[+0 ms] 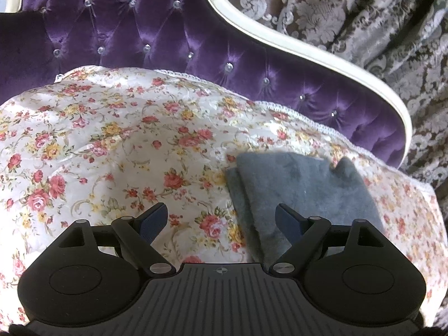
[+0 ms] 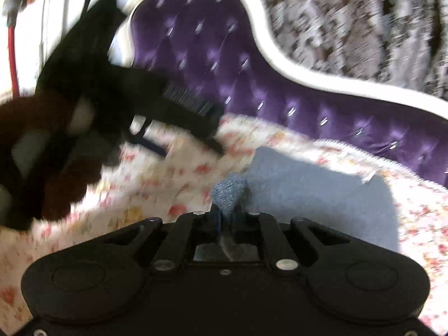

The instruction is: Fold small clothes

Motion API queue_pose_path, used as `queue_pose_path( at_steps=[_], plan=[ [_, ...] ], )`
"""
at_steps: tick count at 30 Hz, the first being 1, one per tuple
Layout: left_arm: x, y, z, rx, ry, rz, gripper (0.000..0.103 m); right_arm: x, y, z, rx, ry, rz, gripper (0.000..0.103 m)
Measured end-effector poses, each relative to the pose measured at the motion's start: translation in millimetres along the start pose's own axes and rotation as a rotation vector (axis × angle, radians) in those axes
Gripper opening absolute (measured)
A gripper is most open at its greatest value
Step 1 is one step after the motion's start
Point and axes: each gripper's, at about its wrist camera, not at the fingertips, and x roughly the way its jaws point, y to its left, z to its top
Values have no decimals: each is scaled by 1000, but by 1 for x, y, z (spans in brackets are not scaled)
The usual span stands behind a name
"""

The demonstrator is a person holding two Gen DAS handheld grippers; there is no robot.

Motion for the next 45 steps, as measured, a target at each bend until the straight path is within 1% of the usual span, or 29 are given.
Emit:
queue_pose_path(
  at_steps=[1,2,5,6,7,8,12,15,17,18,19,20,22,24,26,29,32,34,36,38,40,43,45],
  plan=[
    [2,-2,-2,14,6,-1,84,9,2,-6,4,19,2,15],
    [5,-5,-3,32,11,-6,84,14,3,-11,7,26,-3,19],
    [11,-15,-6,78,15,-30,84,11,-2,-18,44,3,3,30],
    [12,-18,-8,91,13,-38,84,7,-5,-18,50,-10,17,39],
    [13,-22,-9,107,10,-47,84,3,-7,-17,50,-17,32,55],
    [14,-27,-11,127,8,-54,84,-3,-9,-17,38,-24,45,61],
    [11,-43,-19,206,-18,-64,84,-24,-12,-24,-46,-21,77,61],
    [12,-54,-28,280,-19,-61,84,-41,-23,-31,-44,-14,106,62],
    [19,-57,-35,324,5,-27,84,-52,-34,-34,-21,-17,117,63],
    [25,-57,-40,347,30,9,84,-57,-39,-35,-9,-19,117,65],
    [30,-56,-43,357,49,30,85,-63,-46,-34,4,-24,114,68],
    [35,-54,-46,356,65,36,85,-66,-52,-32,14,-31,109,70],
    [37,-46,-48,310,74,9,85,-71,-67,-26,43,-50,93,70],
    [38,-42,-46,267,94,-1,85,-71,-85,-18,92,-73,81,72],
    [38,-38,-44,241,110,-8,86,-63,-107,-8,164,-87,86,76],
    [40,-34,-44,211,120,-23,87,-40,-137,6,255,-89,121,76],
    [39,-34,-45,214,118,-28,88,-8,-160,12,321,-45,161,76],
    [37,-33,-46,213,118,-28,88,16,-177,12,379,3,166,76],
    [37,-34,-46,214,119,-26,89,38,-193,10,402,50,123,75],
    [38,-36,-45,212,119,-24,89,56,-207,9,380,86,24,75],
    [38,-35,-46,203,120,-26,90,67,-219,8,387,109,-32,76],
    [39,-34,-46,185,122,-34,90,62,-233,6,469,84,-55,76],
    [37,-33,-46,161,129,-45,91,53,-238,2,522,64,-29,76]
  ],
)
